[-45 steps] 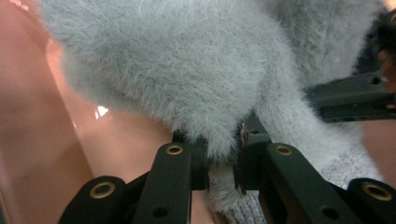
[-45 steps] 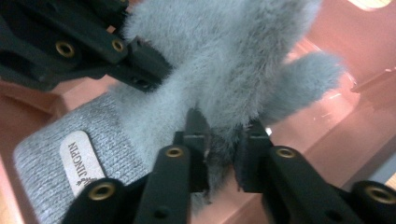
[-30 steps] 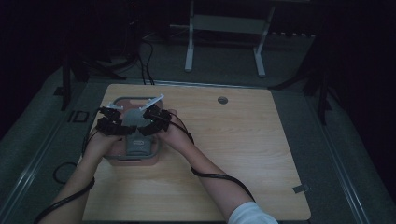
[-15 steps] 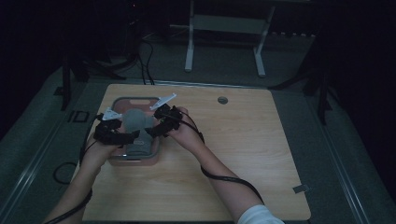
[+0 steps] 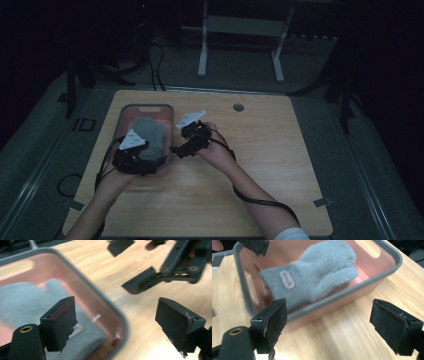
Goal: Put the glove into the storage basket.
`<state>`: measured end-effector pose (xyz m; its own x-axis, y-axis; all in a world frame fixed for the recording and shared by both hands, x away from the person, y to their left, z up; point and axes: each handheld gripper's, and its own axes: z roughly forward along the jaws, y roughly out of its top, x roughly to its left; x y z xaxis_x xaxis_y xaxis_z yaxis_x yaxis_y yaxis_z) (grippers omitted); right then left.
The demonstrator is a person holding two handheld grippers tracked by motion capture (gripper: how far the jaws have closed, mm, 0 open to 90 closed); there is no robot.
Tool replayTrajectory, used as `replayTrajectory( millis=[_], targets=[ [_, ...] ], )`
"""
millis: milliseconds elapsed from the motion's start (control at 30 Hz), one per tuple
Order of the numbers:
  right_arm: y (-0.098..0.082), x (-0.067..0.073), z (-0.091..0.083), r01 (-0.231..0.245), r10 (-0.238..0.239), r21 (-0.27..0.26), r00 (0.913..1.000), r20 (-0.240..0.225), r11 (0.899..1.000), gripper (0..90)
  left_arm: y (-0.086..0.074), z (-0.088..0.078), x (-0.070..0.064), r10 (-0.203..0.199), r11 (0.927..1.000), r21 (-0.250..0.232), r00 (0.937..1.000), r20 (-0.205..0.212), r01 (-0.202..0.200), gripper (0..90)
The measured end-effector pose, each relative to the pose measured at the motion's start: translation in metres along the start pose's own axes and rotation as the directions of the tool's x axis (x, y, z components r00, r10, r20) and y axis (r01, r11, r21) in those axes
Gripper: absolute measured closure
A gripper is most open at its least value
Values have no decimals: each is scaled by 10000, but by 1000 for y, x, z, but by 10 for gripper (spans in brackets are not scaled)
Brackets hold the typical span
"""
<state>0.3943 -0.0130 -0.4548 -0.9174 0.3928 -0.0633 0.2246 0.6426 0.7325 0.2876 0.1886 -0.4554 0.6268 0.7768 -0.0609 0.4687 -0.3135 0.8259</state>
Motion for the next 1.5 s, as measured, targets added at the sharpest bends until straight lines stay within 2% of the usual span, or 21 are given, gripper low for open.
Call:
replayTrajectory(
  millis=[200,300,367,467,533,600,667,767,867,1000,1100,1200,1233,1367,1467,1500],
  targets=[
    [-23,2,-16,150,-151,114,9998,139,9998,141,-3,3,-27,409,9992,-78,9947,945,-404,175],
    [-35,1,-22,30,-31,50,9999,143,10000,142,-4,6,-40,476,9986,-289,9890,1398,-440,175],
    [-44,1,-23,72,-76,190,9998,184,9998,141,-6,8,-46,521,9983,-330,9858,1594,-474,175],
    [-59,1,-26,-19,16,258,9999,145,9997,142,-11,15,-55,663,9977,-259,9766,2046,-623,175],
    [-66,0,-26,-46,42,284,9999,148,9996,142,-15,20,-60,785,9969,-202,9733,2156,-760,175],
    [-74,0,-26,-68,63,317,9999,155,9995,141,-20,27,-64,695,9976,-121,9677,2424,-686,175],
    [-83,-1,-27,-197,194,331,9998,95,9993,142,-25,33,-67,658,9978,-49,9662,2492,-667,175],
    [-97,0,-27,-448,449,343,9990,-34,9984,142,-32,44,-72,484,9981,225,9594,2779,-569,175],
    [-108,1,-29,-504,504,197,9987,-18,9985,141,-36,53,-78,658,9962,362,9575,2809,-791,174],
    [-124,2,-31,-559,560,89,9984,-123,9984,144,-40,62,-85,841,9940,416,9511,2972,-1009,174],
    [-135,3,-33,-461,462,141,9989,-79,9988,144,-43,66,-88,805,9942,397,9382,3366,-995,174],
    [-146,4,-37,-449,450,73,9989,-124,9990,142,-46,71,-90,826,9938,401,9302,3577,-1037,174],
    [-146,4,-37,-449,450,73,9989,-124,9990,142,-46,71,-90,826,9938,401,9302,3577,-1037,174],
    [-160,7,-42,-451,451,14,9989,-93,9990,143,-51,78,-95,915,9915,511,9190,3834,-1200,175],
    [-167,10,-47,-331,334,120,9991,-247,9994,144,-53,81,-99,852,9922,466,9000,4275,-1161,174],
    [-170,11,-49,-208,213,180,9994,-271,9996,143,-54,82,-99,917,9913,458,8988,4287,-1230,174]
  ],
)
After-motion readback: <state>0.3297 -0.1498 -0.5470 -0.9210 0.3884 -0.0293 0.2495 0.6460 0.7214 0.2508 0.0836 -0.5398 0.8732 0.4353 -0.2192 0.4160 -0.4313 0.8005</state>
